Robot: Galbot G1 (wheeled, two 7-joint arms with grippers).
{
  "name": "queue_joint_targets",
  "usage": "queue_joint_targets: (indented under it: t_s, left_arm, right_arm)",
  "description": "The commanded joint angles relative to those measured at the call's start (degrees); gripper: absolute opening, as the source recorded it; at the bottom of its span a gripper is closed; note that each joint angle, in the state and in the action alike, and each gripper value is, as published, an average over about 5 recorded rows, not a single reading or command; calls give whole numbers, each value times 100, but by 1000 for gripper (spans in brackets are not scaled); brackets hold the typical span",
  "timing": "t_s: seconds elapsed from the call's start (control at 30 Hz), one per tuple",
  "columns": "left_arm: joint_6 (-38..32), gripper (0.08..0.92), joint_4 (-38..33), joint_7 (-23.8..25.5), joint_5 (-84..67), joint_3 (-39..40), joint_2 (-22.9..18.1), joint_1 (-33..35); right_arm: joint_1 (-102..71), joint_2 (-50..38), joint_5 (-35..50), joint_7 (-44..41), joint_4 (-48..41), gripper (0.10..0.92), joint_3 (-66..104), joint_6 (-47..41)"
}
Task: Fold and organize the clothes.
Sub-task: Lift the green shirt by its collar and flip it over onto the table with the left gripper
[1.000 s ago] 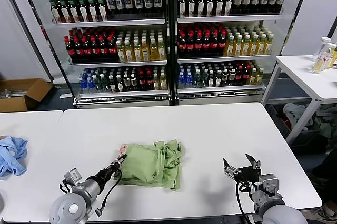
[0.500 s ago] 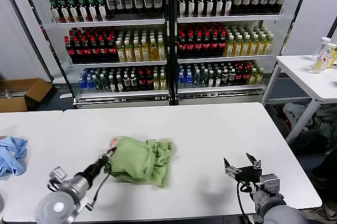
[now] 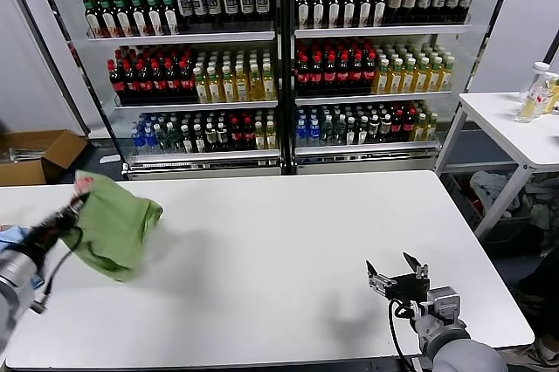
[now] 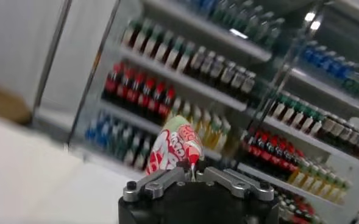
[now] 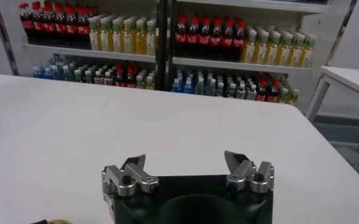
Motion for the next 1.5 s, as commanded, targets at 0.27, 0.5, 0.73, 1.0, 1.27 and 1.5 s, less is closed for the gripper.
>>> queue_joint_targets:
  t_s: [0.27,0.5,0.73,1.0,1.27,1.5]
  left_arm:
    - [-1216,97,577,233,7148,3574,-356,317]
    - [-906,97,-174,241,7053,4177,-600,111]
    - [-774,97,385,148,6246,4767,-940,-615]
    - [-1016,98,908,255,5638,5396,-1349,-1313]
    - [-1604,252,1073,349,5037,5571,-1643,-1519]
    - [-1743,451,389,417,3805,5037,-1713,-882]
  right_arm:
    - [-104,17,-63,-27,31,823,63,97]
    - [-86,33,-73,-39,3,823,58,114]
    - [-43,43,-70,-60,-38,823,35,121]
    - [-5,17,-51,-80,-57,823,51,113]
    - [112,53,-40,-118,-81,823,4,105]
    - [394,141,171,-177,-185,823,-282,185]
